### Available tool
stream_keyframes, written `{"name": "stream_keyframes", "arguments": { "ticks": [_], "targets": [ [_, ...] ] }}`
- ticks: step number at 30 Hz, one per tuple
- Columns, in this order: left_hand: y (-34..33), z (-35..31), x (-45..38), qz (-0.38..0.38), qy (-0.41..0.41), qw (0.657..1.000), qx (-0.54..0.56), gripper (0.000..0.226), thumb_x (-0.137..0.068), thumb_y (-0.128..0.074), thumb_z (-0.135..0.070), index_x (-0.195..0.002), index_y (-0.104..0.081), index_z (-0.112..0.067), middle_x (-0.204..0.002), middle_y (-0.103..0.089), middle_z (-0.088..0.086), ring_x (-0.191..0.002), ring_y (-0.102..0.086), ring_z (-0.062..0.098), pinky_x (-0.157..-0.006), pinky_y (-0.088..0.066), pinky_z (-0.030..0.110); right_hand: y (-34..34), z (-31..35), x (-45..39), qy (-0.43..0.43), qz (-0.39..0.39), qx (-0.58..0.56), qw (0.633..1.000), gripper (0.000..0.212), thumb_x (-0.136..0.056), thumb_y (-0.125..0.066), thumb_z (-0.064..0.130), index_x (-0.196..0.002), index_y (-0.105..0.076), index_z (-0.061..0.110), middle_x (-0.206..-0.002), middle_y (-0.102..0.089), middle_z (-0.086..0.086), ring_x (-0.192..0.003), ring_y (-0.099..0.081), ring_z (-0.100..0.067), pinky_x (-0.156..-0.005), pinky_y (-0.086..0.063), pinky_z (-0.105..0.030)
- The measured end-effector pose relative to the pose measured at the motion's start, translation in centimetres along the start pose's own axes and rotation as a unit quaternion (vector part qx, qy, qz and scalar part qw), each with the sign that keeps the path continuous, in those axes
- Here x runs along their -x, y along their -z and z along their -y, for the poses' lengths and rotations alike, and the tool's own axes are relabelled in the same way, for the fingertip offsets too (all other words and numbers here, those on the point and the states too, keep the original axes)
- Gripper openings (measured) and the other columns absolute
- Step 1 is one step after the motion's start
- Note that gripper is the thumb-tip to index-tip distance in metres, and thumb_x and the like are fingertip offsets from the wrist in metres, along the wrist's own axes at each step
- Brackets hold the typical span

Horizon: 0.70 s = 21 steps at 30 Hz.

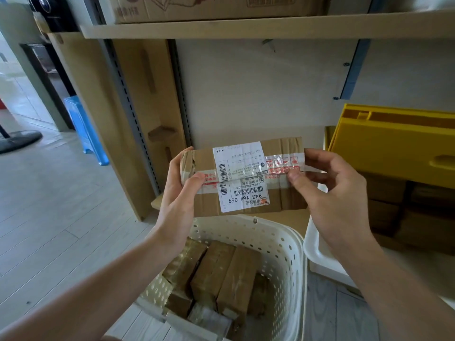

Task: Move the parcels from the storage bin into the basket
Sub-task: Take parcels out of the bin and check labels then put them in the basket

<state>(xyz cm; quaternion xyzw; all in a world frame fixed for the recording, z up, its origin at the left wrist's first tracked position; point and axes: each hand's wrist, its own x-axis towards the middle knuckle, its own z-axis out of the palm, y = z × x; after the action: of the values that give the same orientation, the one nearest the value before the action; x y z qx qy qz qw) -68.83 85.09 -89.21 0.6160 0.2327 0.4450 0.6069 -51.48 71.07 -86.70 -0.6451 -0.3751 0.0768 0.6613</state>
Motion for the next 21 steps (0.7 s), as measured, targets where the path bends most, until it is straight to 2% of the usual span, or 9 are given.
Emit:
{"name": "stream_keyframes", "arguments": {
  "ticks": [2,4,7,10,12,15,18,20,21],
  "targets": [
    [-0.1,0.0,0.0,-0.001,-0.001,1.0,-0.004,0.032,-0.104,-0.047,-0.019,-0.13,-0.045,-0.038,-0.103,-0.074,-0.013,-0.102,-0.069,0.009,-0.101,-0.05,0.051,0.0,0.0,0.0,0.001,0.0,0.002,1.0,0.028,-0.087,-0.075,0.025,-0.108,-0.064,0.04,-0.106,-0.07,0.021,-0.101,-0.065,-0.001,-0.074,-0.059,-0.019],
    [0.0,0.0,0.0,0.0,-0.009,1.0,-0.008,0.034,-0.101,-0.048,-0.021,-0.13,-0.045,-0.038,-0.105,-0.073,-0.011,-0.105,-0.068,0.013,-0.1,-0.05,0.05,0.1,-0.1,-0.1,0.002,-0.002,0.002,1.0,0.029,-0.087,-0.075,0.025,-0.111,-0.064,0.037,-0.107,-0.07,0.02,-0.101,-0.065,-0.001,-0.073,-0.059,-0.016],
    [0.2,0.0,-0.1,-0.001,-0.007,1.0,0.012,0.031,-0.098,-0.051,-0.019,-0.123,-0.048,-0.037,-0.107,-0.072,-0.006,-0.106,-0.068,0.022,-0.086,-0.057,0.049,0.1,-0.1,-0.1,0.004,-0.004,-0.008,1.0,0.035,-0.088,-0.075,0.023,-0.12,-0.064,0.03,-0.113,-0.07,0.016,-0.106,-0.065,-0.002,-0.077,-0.058,-0.016],
    [0.2,-0.2,-0.2,-0.025,0.026,0.996,0.079,0.027,-0.091,-0.056,-0.015,-0.109,-0.047,-0.033,-0.108,-0.07,-0.001,-0.102,-0.07,0.023,-0.08,-0.06,0.058,-0.2,-0.4,0.0,-0.013,-0.013,-0.005,1.0,0.051,-0.085,-0.077,0.026,-0.131,-0.054,0.031,-0.126,-0.062,0.015,-0.116,-0.06,-0.004,-0.09,-0.052,-0.023],
    [0.1,-0.3,-0.2,-0.026,0.037,0.993,0.113,0.027,-0.082,-0.059,-0.015,-0.1,-0.042,-0.028,-0.104,-0.07,-0.002,-0.098,-0.071,0.018,-0.08,-0.06,0.054,-0.6,-0.5,0.2,-0.041,-0.01,0.005,0.999,0.055,-0.084,-0.079,0.029,-0.13,-0.05,0.031,-0.124,-0.059,0.013,-0.113,-0.06,-0.006,-0.092,-0.053,-0.031],
    [-0.2,-0.2,0.0,0.017,0.049,0.992,0.113,0.035,-0.076,-0.069,-0.02,-0.093,-0.038,-0.016,-0.1,-0.073,0.002,-0.095,-0.072,0.021,-0.083,-0.061,0.052,-1.4,-0.3,0.8,-0.122,0.075,-0.067,0.987,0.038,-0.084,-0.076,0.029,-0.115,-0.054,0.025,-0.113,-0.066,0.003,-0.103,-0.069,-0.014,-0.083,-0.062,-0.043],
    [-0.3,-0.1,0.2,0.045,0.061,0.995,0.064,0.045,-0.066,-0.076,-0.032,-0.091,-0.042,-0.014,-0.102,-0.075,0.009,-0.093,-0.072,0.023,-0.096,-0.053,0.055,-1.9,0.1,1.5,-0.123,0.171,-0.064,0.975,0.044,-0.083,-0.072,0.039,-0.121,-0.052,0.032,-0.116,-0.068,0.012,-0.101,-0.07,-0.009,-0.077,-0.064,-0.041],
    [-0.4,-0.1,0.3,0.044,0.069,0.996,0.028,0.057,-0.062,-0.079,-0.035,-0.102,-0.046,-0.011,-0.107,-0.076,0.007,-0.101,-0.072,0.026,-0.104,-0.049,0.058,-1.8,0.3,1.5,-0.093,0.19,-0.06,0.975,0.053,-0.087,-0.073,0.032,-0.131,-0.044,0.044,-0.117,-0.067,0.018,-0.1,-0.07,-0.003,-0.077,-0.064,-0.036],
    [-0.5,-0.1,0.3,0.048,0.075,0.996,0.026,0.068,-0.061,-0.081,-0.033,-0.115,-0.045,-0.012,-0.111,-0.075,0.007,-0.107,-0.071,0.028,-0.104,-0.049,0.059,-1.8,0.2,1.4,-0.084,0.197,-0.067,0.975,0.058,-0.089,-0.073,0.027,-0.133,-0.042,0.049,-0.117,-0.067,0.017,-0.1,-0.071,-0.003,-0.077,-0.063,-0.033]
  ]
}}
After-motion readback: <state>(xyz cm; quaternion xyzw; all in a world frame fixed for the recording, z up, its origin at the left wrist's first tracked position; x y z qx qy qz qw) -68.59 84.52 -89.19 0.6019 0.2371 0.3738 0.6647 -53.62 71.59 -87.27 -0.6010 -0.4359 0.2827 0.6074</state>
